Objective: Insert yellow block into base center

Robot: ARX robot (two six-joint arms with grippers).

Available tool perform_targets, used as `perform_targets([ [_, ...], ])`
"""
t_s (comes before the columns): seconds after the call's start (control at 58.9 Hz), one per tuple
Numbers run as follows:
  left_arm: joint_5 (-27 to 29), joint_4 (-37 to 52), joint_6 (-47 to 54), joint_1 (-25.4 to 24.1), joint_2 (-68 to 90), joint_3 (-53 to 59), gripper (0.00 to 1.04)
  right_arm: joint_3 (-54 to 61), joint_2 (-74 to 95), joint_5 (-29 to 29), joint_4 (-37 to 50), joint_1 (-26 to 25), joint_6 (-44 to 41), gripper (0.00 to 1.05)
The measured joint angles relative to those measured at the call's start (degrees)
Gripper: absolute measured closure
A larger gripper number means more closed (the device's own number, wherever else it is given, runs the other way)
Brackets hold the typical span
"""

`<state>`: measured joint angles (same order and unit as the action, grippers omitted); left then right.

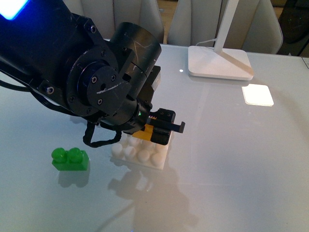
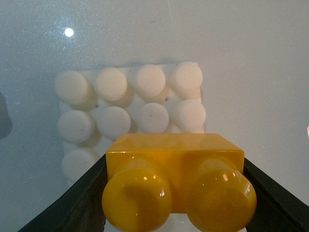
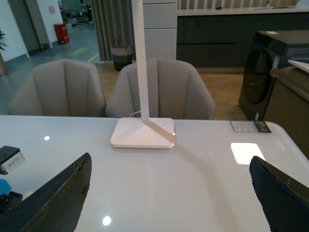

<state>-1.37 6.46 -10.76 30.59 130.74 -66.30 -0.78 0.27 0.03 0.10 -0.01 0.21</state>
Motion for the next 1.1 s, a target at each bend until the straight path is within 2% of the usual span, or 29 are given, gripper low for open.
perform_targets([
  [1.104, 1.62, -0.26, 0.22, 0.15, 3.56, -1.55, 0.42, 0.00, 0.00, -0.02, -0.02, 0.00, 0.00, 0.09],
])
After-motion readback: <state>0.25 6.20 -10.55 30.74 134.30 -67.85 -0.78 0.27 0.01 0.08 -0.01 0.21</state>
